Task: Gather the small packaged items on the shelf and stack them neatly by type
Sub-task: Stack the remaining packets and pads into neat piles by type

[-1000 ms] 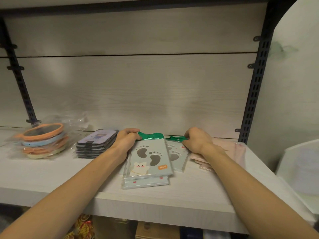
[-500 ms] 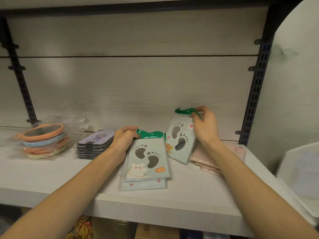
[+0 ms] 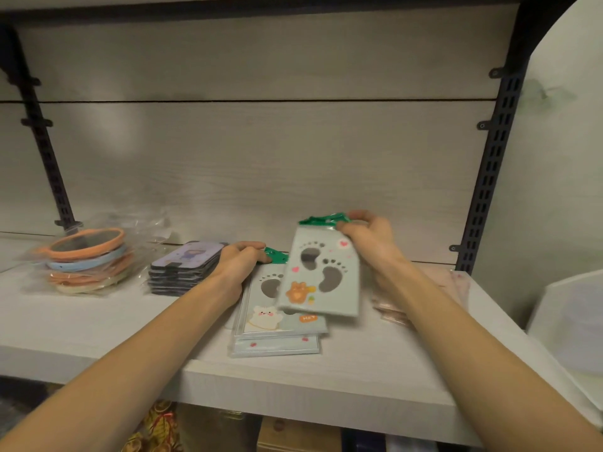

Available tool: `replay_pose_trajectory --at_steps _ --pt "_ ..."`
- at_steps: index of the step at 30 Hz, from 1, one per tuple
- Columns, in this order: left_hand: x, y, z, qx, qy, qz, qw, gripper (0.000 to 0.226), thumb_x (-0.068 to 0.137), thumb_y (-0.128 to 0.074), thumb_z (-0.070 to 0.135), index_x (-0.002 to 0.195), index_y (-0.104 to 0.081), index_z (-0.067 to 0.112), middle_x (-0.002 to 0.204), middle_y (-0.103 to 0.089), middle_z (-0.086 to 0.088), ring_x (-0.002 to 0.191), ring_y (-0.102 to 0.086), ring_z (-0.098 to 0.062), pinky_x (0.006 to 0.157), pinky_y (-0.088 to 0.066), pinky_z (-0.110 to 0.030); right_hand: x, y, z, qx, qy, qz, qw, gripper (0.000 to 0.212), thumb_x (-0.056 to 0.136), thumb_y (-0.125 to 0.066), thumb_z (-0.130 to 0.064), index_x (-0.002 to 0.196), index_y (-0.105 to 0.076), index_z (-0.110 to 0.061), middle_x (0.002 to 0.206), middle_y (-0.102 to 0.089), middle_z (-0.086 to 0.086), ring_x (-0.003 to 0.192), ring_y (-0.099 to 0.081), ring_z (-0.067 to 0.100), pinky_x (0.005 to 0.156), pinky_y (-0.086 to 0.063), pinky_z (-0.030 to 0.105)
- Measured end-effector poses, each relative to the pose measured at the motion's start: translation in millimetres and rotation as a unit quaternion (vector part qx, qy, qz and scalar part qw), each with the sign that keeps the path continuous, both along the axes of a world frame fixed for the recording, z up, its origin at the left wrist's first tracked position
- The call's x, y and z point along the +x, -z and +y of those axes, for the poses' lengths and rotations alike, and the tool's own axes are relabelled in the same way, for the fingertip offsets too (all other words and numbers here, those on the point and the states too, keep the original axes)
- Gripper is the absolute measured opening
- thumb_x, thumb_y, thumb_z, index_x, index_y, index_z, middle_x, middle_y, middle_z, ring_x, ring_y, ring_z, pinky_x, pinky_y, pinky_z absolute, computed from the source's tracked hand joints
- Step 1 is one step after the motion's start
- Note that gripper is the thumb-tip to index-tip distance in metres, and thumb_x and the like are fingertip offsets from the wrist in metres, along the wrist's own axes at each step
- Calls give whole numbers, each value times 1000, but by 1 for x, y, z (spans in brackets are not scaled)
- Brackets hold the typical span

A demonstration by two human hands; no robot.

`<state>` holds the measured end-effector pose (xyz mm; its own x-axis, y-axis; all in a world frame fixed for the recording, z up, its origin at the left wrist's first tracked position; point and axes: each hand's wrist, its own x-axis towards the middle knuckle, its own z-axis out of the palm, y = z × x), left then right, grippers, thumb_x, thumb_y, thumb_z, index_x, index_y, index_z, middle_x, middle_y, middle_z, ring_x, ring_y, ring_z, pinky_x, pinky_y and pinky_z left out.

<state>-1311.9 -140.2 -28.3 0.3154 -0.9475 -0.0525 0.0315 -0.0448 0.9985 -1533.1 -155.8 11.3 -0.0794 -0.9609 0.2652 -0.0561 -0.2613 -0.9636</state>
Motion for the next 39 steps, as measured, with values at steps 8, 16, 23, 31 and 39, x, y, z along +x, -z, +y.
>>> replay_pose_trajectory --at_steps 8,16,23,31,39 --pt "-2 5 -7 3 -7 -37 999 23 98 -58 11 118 -70 6 114 -72 -20 93 -69 -28 77 -57 -32 35 40 -1 -53 20 220 974 23 80 -66 -20 92 -60 -38 99 -71 -8 83 -71 22 79 -59 41" --pt "-8 -2 -3 50 88 -67 993 48 75 -74 39 116 -69 13 104 -76 -13 84 -74 -27 68 -54 -33 38 44 -4 -61 -8 193 979 25 85 -72 -8 102 -68 -26 98 -69 -3 77 -65 11 64 -51 14" --pt "-7 -3 -2 22 94 -7 995 52 75 -67 -1 120 -64 25 118 -69 -18 97 -74 -36 79 -62 -43 29 33 -9 -6 57 111 992 29 91 -67 -19 119 -62 -15 109 -66 0 108 -64 19 98 -50 35" --pt "-14 -24 14 -139 16 18 990 57 83 -64 -9 131 -58 22 120 -66 -8 97 -72 -29 74 -61 -39 11 14 30 137 -246 79 956 46 88 -72 -31 127 -58 -10 111 -75 6 104 -72 24 93 -57 39" --pt "-24 -59 40 -364 17 -151 919 63 83 -65 -12 139 -46 11 125 -57 5 106 -60 2 87 -49 -15 11 6 43 -55 -181 50 981 70 80 -78 2 140 -45 -16 123 -70 1 109 -70 16 97 -56 38"
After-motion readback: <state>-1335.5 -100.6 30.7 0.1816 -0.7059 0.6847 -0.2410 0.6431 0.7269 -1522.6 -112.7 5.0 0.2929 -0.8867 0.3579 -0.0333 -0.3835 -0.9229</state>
